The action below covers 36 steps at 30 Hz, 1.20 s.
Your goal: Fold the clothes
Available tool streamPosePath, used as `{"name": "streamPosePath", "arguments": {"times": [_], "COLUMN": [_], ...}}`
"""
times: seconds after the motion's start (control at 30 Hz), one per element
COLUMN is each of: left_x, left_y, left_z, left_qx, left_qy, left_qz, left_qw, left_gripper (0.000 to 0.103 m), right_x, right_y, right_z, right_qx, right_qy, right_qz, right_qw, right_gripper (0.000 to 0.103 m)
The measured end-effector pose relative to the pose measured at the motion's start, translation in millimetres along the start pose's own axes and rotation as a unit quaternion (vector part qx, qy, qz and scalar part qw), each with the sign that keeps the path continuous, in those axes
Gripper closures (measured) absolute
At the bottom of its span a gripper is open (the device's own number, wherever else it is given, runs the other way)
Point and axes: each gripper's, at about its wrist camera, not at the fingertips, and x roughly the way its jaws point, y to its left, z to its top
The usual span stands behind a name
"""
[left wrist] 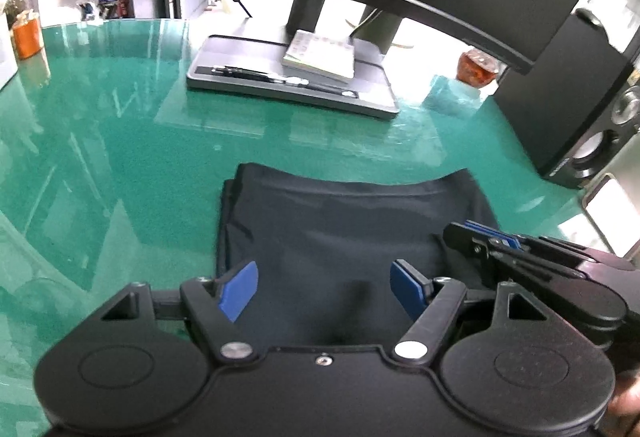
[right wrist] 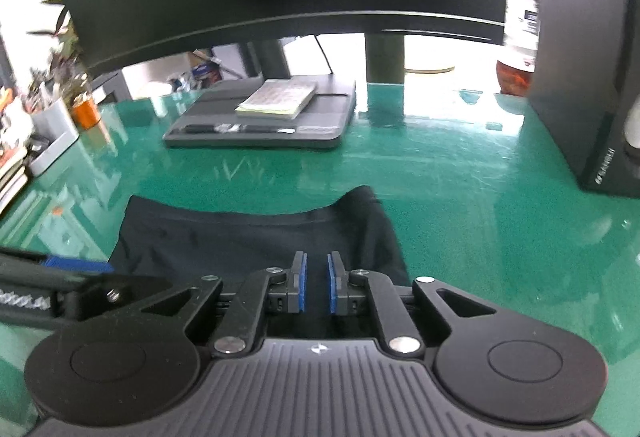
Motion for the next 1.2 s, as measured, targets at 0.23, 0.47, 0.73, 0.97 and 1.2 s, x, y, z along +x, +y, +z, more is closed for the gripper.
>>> {"name": "streamPosePath", "arguments": {"times": [0.23,0.47,0.73,0.97,1.2], "left_x": [1.4,0.7,-0.7,-0.8,8.6], "left_y": [1.0,1.8,2.5,-4.2,-2.2], "left_z": [-3.4,-5.4,-2.3,5.3,6.0], "left_qx": [0.012,0.017,0.014,0.026,0.024], "left_qy": [0.003,0.004,0.004,-0.005,0.007], "left_qz": [0.002,0.002,0.003,0.005,0.015], "left_qw": [0.9999,0.9998,0.9999,0.9996,0.9996], "left_gripper": [0.031,0.031,0.031,0.031,0.031], "right_x": [2.2,2.3,2.5,1.2,4.9], "right_y": [-3.5,-4.9,-4.8,-1.2,0.4], "right_z": [-3.2,-5.3,-5.1,2.6,-2.1], "right_qx": [-0.001,-0.001,-0.001,0.009,-0.006], "right_qy": [0.0,0.0,0.002,0.008,0.005], "right_qz": [-0.007,-0.01,-0.01,-0.009,0.001], "right_qw": [1.0,1.0,1.0,1.0,1.0], "right_gripper": [0.092,0.092,0.092,0.091,0.091]}}
